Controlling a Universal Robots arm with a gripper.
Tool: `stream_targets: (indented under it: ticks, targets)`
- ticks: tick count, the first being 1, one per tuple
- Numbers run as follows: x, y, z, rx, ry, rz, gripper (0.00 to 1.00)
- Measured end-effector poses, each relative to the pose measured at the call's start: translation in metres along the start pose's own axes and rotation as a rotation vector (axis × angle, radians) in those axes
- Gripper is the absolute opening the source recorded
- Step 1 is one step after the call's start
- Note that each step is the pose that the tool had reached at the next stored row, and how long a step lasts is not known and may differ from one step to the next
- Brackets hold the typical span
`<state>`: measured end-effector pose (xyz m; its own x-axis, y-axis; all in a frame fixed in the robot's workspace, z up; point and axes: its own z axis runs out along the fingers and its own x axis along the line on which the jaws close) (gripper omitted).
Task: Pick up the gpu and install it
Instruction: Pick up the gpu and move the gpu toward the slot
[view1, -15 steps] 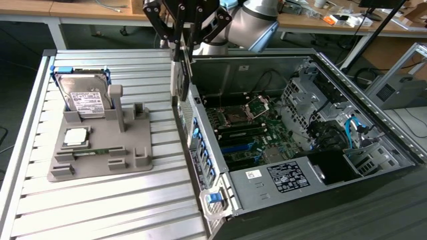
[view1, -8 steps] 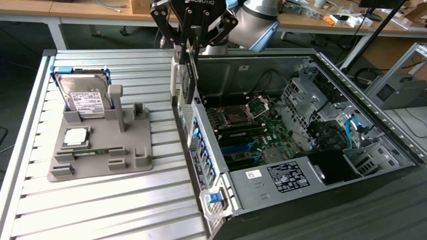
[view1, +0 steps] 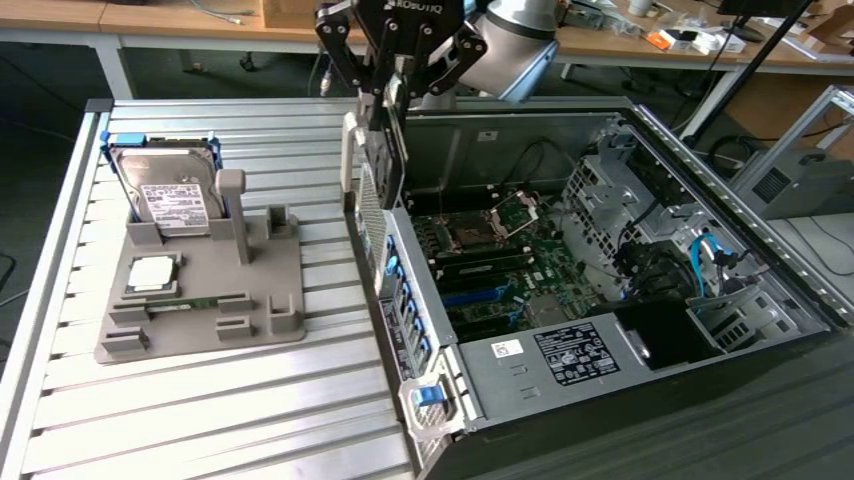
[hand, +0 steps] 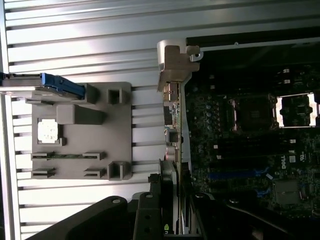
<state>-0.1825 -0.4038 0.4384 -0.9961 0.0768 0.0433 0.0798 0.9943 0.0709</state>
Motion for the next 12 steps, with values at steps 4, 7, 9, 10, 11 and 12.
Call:
stream_targets:
  ticks: [4, 7, 9, 10, 11, 12]
  targets:
    - [-0.006, -0.0003, 0.0006, 0.0003, 0.004, 0.0, 0.27]
    - [-0.01, -0.0006, 0.001, 0.0006, 0.0073, 0.001, 0.27]
    - [-0.013, -0.0007, 0.0014, 0.0007, 0.0093, 0.001, 0.27]
    - [-0.015, -0.0008, 0.0016, 0.0008, 0.0103, 0.001, 0.27]
    - [-0.017, -0.0008, 0.0018, 0.0009, 0.012, 0.001, 0.27]
    - [-0.019, -0.0008, 0.002, 0.0011, 0.0129, 0.001, 0.27]
